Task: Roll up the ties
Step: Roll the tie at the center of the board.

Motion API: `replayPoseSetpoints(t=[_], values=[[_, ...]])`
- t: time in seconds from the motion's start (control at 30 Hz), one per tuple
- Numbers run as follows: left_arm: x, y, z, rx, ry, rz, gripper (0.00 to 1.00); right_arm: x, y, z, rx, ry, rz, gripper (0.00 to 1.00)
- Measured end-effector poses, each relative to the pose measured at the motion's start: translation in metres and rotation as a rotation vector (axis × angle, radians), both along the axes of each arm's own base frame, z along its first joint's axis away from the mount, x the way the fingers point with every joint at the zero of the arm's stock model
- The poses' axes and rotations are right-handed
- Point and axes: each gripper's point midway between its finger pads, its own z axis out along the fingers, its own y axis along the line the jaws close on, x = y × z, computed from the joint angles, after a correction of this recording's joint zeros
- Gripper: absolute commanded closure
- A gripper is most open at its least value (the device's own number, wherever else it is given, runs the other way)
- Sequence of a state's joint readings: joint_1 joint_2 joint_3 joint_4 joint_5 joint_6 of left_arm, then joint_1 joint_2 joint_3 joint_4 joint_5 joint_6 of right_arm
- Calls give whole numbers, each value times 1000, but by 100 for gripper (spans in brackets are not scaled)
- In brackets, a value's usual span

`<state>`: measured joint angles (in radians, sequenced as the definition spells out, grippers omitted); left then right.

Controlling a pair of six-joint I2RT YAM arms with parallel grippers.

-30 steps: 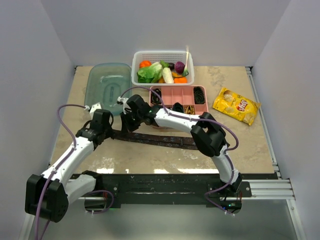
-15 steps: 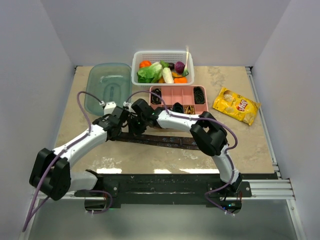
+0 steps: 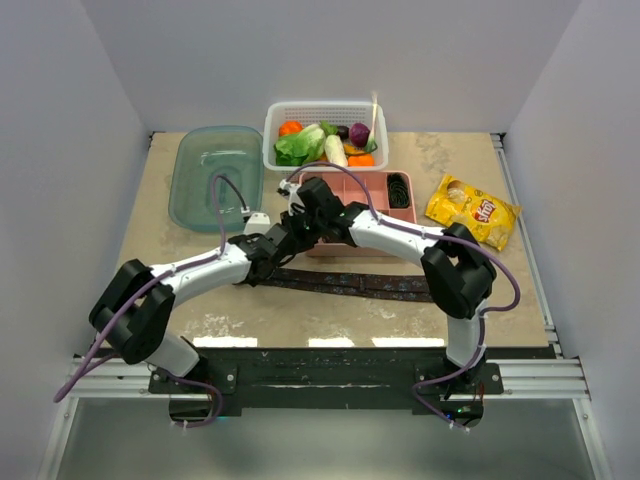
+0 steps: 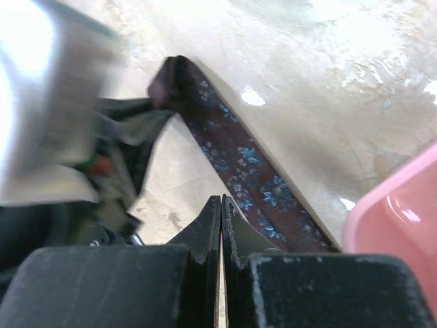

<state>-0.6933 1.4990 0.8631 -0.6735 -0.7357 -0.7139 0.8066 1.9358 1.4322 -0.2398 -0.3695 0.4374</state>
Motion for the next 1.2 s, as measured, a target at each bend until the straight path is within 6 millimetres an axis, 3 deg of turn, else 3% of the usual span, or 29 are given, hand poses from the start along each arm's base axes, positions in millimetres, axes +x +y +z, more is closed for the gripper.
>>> replayPoseSetpoints(t=[0.4, 0.5, 0.83, 1.2], values=[[-11, -20, -25, -67, 25, -37, 98, -9, -5, -14, -26, 24, 7, 100], [-13, -24, -29, -97, 33, -45, 90, -9, -5, -14, -27, 25, 7, 100], [-11, -47, -28, -225, 27, -80, 44, -9, -5, -17, -31, 29, 7, 100], [-10, -61, 3, -367, -58, -115, 33, -9, -6, -18, -38, 24, 12, 100]])
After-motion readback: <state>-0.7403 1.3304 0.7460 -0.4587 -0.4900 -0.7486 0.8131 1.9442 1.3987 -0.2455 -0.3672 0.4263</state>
